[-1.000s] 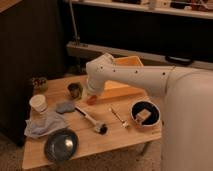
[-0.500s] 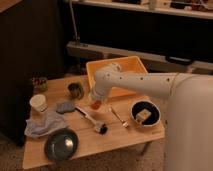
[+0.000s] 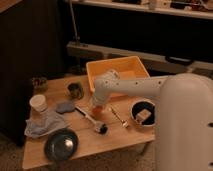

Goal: Place apple in table surface

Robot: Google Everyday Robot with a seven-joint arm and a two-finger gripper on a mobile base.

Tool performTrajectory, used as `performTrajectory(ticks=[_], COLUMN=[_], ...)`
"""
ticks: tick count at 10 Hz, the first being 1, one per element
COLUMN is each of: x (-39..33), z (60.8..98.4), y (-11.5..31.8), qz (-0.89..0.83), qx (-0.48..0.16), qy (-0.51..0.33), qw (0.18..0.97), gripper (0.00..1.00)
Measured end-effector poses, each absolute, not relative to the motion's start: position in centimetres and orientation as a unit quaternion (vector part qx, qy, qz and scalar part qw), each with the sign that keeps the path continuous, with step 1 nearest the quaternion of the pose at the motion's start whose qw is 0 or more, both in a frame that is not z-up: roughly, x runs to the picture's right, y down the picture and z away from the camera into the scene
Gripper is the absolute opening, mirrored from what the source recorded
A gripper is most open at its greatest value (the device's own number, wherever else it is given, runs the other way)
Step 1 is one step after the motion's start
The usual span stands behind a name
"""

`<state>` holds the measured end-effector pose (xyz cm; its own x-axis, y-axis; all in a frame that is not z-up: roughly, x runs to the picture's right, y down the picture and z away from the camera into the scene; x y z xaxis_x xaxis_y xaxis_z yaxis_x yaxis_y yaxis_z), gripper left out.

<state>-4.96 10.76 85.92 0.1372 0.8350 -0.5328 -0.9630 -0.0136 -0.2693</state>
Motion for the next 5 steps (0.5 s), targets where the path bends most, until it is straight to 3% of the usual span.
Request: performTrajectory(ticks=[4, 5], x=[-4.76, -4.85], z=[86.93, 87.11], y=[11.47, 11.53], qz=[0.649, 0.649], qx=[-0.297, -0.298], qy=[0.132, 0.136], qw=[0.687, 0.686], gripper=[0.51, 0.56])
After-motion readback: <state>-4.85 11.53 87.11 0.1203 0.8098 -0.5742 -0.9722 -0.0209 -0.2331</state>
